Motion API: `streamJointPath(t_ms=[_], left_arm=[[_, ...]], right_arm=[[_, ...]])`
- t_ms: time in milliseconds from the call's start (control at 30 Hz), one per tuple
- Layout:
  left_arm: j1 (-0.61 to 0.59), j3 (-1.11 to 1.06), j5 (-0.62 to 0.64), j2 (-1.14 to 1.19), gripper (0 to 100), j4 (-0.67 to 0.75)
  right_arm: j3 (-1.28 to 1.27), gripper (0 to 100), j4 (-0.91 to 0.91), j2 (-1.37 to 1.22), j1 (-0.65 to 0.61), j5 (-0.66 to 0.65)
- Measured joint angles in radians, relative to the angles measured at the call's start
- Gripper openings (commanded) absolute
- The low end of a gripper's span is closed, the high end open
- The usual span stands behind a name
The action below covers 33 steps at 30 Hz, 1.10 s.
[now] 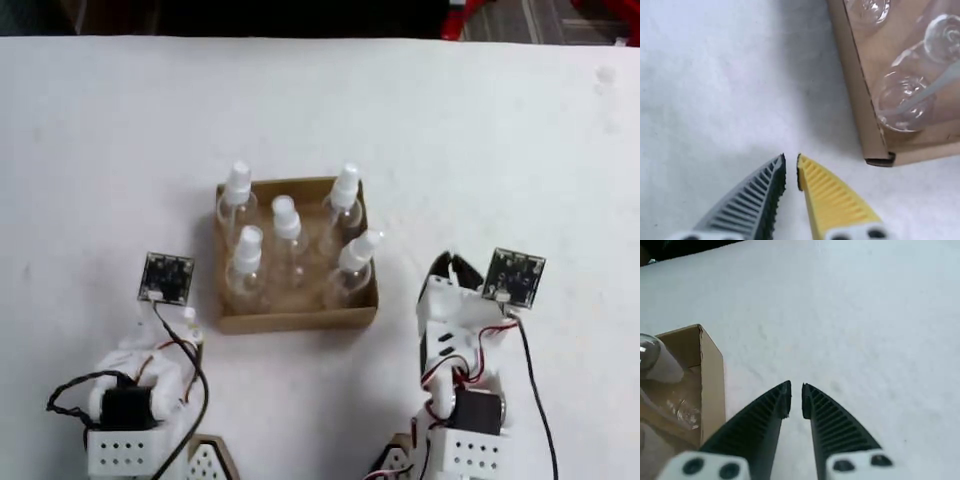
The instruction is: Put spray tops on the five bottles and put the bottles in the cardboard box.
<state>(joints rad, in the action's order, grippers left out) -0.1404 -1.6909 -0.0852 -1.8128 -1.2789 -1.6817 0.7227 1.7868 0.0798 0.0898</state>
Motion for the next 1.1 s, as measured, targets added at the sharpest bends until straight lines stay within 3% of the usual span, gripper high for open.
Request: streamJointPath(t_ms=[100, 300, 833, 1100], left_arm=[[0.000, 0.000, 0.000, 0.000, 5, 0.000], [0.000, 0.000, 0.000, 0.000, 5, 0.000], [0.000, 0.000, 0.000, 0.000, 5, 0.000], [0.000, 0.000, 0.000, 0.000, 5, 0.000]], right_arm=[[0.000, 1.8, 0.035, 0.002, -0.034, 0.000], [0.000, 1.8, 0.282, -0.002, -0.121, 0.000], [0.000, 1.6, 0.519, -0.002, -0.117, 0.000], [0.000, 1.8, 0.529, -0.002, -0.117, 0.000]])
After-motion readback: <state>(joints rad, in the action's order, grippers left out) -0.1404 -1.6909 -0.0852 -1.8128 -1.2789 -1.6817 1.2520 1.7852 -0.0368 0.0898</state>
